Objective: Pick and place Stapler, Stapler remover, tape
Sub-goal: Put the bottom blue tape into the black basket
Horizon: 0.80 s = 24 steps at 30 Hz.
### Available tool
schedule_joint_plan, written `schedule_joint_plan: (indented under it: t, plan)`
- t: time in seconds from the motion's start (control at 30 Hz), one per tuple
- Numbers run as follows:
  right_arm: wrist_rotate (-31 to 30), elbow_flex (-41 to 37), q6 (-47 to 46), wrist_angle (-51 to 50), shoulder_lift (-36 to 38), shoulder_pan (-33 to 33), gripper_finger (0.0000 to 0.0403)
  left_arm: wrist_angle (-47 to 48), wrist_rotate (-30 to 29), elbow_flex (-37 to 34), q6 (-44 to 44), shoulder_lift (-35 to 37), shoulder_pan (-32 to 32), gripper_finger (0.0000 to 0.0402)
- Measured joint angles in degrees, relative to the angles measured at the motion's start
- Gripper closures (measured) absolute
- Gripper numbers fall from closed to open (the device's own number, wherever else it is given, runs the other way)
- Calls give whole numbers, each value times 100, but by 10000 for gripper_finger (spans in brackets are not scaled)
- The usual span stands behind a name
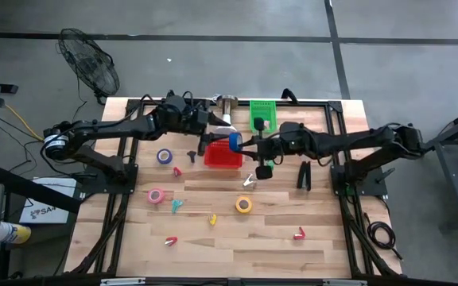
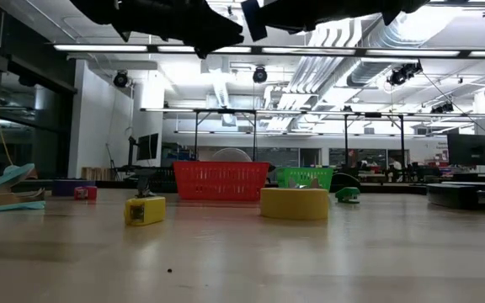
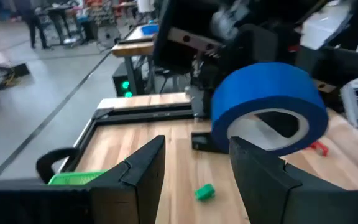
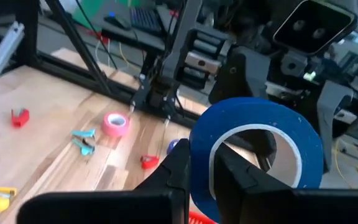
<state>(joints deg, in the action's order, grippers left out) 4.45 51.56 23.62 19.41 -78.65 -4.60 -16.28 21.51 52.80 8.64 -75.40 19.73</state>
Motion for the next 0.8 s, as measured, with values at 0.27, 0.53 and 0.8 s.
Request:
schedule_joint_plan:
  t: [0.27, 0.53, 0.8]
  plan:
    - [429, 0, -3, 751, -442, -215, 372, -216, 328, -7, 7, -2, -12, 224]
    - [781, 1, -62, 1135, -591, -290, 372, -314, 367, -9, 12, -4, -75, 225]
    - [811, 1, -108, 1228, -593, -295, 372, -431, 448, -9, 68, -4, -76, 294]
